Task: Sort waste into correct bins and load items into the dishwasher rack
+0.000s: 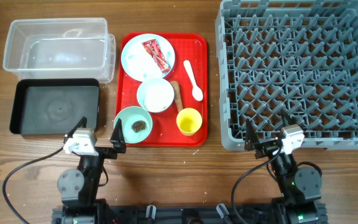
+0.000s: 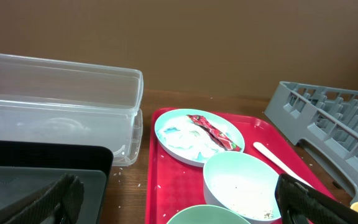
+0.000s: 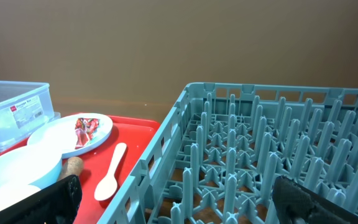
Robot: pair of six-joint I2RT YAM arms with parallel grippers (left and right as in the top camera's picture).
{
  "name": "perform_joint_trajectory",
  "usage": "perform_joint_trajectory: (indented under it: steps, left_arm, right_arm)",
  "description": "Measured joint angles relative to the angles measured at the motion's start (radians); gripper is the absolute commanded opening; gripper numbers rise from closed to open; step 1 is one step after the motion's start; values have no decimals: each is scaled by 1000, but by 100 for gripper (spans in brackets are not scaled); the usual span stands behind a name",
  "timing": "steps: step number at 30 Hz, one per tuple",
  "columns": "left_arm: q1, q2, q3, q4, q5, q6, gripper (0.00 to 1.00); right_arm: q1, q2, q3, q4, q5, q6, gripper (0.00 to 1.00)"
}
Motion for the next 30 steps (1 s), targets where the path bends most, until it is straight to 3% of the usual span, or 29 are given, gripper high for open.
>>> perform_joint_trajectory:
  steps: [30]
  left_arm:
    - [0,0,0,1,1,0,100]
  right_arm:
    - [0,0,2,56,17,-28,100]
